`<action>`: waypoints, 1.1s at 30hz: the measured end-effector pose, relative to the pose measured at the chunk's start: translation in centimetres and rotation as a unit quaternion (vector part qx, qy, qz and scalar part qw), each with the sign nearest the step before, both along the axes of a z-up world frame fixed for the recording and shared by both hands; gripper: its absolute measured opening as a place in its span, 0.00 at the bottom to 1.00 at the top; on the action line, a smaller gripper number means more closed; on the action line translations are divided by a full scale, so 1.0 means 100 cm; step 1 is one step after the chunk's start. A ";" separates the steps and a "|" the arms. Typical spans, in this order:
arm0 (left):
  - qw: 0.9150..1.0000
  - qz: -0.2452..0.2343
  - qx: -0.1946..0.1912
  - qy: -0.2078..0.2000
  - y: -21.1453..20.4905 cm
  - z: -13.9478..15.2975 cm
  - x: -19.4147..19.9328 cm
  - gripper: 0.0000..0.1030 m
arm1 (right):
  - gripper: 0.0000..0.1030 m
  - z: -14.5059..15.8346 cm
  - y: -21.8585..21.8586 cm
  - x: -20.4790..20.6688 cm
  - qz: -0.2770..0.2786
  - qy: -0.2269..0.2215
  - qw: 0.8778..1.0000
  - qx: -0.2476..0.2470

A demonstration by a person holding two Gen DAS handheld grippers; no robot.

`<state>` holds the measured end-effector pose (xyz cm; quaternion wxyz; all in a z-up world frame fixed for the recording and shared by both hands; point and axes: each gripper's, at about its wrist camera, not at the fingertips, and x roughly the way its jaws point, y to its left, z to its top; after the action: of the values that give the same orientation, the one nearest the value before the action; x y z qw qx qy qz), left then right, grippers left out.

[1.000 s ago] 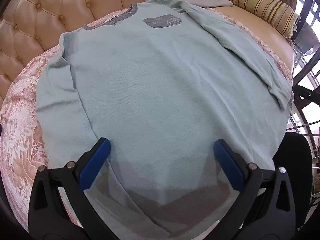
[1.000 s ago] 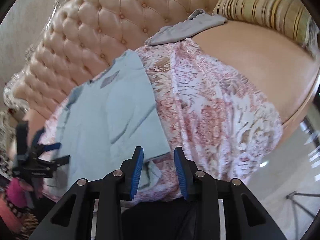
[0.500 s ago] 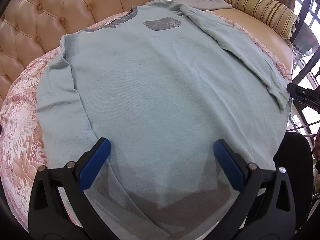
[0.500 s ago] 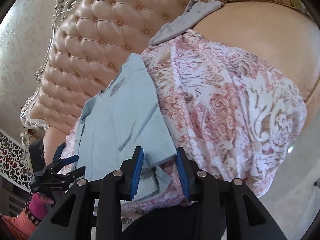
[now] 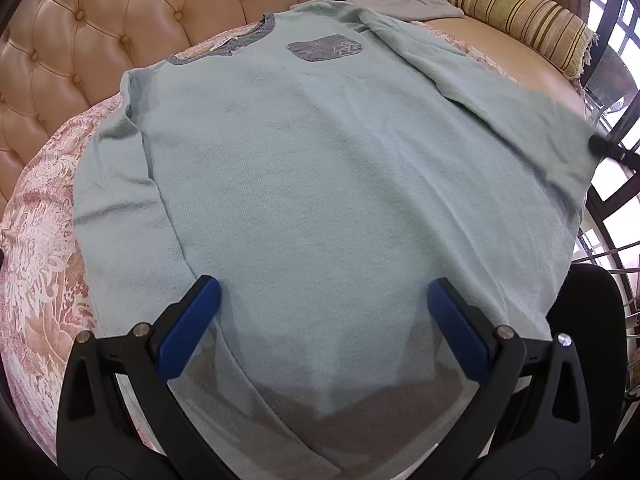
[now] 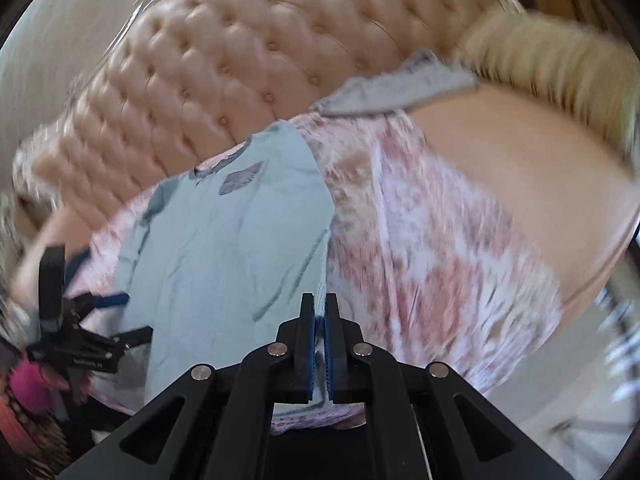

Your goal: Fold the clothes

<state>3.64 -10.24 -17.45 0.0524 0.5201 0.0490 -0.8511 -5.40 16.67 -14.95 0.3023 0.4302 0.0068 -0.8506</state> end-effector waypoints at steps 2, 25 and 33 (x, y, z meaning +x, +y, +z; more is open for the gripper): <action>1.000 0.000 0.000 0.000 0.000 0.000 0.000 1.00 | 0.03 0.019 -0.010 -0.003 0.018 0.033 0.998 0.052; 0.999 0.007 0.029 -0.013 0.007 0.024 -0.047 1.00 | 0.03 0.148 -0.003 -0.149 -0.008 0.204 0.946 0.250; 1.000 -0.006 -0.008 -0.027 0.024 0.005 -0.059 1.00 | 0.03 0.113 0.008 -0.243 -0.019 0.179 0.933 0.310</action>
<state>-2.30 -7.85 -16.96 0.0531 0.5430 0.0375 -0.8372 -29.69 17.45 -3.67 0.1313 0.3429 0.3160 -0.8748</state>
